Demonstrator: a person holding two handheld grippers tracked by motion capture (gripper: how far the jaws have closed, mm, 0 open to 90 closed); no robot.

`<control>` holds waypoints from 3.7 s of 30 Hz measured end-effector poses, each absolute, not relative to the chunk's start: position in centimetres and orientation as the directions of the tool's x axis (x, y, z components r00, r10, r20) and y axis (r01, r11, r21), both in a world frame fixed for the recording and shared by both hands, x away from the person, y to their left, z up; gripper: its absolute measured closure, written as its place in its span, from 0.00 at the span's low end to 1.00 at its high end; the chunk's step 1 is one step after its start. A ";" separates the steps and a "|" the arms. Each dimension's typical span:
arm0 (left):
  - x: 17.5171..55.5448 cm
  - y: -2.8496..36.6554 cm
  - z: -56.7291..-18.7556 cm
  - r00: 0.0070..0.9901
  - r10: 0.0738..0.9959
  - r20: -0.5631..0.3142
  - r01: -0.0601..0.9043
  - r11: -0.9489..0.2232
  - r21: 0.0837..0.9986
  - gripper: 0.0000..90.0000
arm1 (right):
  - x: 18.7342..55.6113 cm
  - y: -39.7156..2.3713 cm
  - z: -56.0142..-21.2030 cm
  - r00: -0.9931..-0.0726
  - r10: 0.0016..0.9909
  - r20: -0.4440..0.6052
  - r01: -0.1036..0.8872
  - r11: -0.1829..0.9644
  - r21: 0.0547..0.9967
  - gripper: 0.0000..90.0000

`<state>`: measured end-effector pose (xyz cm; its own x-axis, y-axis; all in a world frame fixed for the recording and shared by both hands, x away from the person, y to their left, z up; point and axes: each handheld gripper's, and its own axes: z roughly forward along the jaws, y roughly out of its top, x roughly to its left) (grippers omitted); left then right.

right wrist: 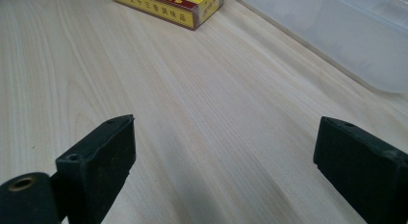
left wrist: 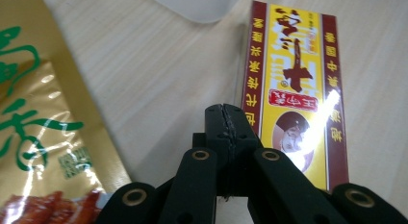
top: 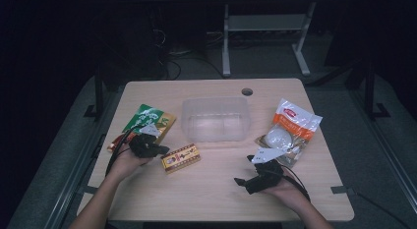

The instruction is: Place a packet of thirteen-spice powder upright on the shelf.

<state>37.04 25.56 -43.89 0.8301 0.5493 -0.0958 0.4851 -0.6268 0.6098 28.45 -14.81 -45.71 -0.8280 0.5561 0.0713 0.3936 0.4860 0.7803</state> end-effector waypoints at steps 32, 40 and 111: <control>30.8 24.0 -44.3 0.815 0.579 -0.026 0.451 -0.604 0.657 0.24 | 28.3 -14.6 -45.8 -0.826 0.560 0.056 0.392 0.501 0.772 0.08; 31.1 23.5 -45.2 0.817 0.577 -0.018 0.456 -0.627 0.632 0.24 | 28.3 -14.4 -45.9 -0.830 0.556 0.048 0.386 0.509 0.769 0.08; 29.7 22.6 -42.4 0.960 0.251 -0.122 0.252 -0.587 0.770 0.36 | 30.0 -13.5 -42.4 -0.958 0.252 0.138 0.246 0.468 0.849 0.09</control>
<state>29.73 22.62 -42.38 0.9602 0.2513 -0.1223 0.2516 -0.5866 0.7698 29.95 -13.49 -42.37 -0.9577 0.2525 0.1384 0.2460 0.4679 0.8488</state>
